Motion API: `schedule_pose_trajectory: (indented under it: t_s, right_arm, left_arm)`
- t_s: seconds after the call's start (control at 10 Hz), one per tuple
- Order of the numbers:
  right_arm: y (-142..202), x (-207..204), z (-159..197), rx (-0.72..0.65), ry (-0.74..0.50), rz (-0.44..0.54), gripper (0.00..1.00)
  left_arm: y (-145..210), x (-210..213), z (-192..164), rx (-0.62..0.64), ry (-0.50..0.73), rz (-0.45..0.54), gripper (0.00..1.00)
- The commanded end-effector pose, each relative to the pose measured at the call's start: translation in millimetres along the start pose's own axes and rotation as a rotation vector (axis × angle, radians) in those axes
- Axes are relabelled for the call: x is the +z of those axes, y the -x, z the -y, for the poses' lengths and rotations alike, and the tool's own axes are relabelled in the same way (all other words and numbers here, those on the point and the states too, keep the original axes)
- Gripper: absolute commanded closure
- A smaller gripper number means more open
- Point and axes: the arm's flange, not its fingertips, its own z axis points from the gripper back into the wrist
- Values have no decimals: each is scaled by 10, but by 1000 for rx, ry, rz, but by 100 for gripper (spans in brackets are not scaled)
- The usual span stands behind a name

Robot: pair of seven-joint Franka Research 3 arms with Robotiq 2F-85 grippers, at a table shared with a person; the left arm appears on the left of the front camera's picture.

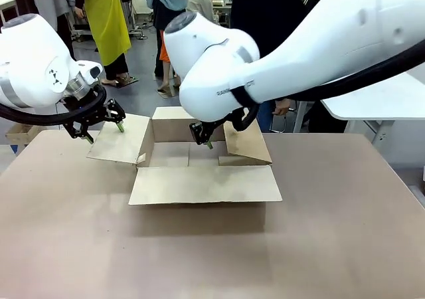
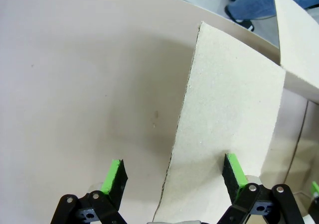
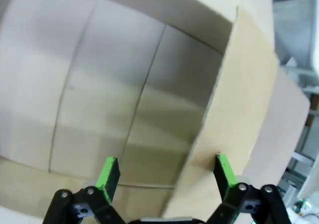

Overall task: Pack the gift set into the box.
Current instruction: Place both hands on the side flaps of the Package Box and spread them outward.

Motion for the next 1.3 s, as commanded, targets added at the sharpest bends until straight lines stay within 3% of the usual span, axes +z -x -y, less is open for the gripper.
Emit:
schedule_pose_trajectory:
  t_s: [0.0,0.4,0.7,1.0,1.2]
  right_arm:
    - [-57,-1,22,-112,75,14,0]
    - [57,-215,114,-157,142,-51,0]
    - [233,-145,419,-225,234,-55,0]
    - [422,-17,747,-263,220,-24,0]
    - [558,68,977,-294,147,27,0]
  left_arm:
    - [20,24,11,12,-15,2,0]
    - [20,24,11,12,-15,2,0]
    - [20,24,11,12,-15,2,0]
    - [20,24,11,12,-15,2,0]
    - [20,24,11,12,-15,2,0]
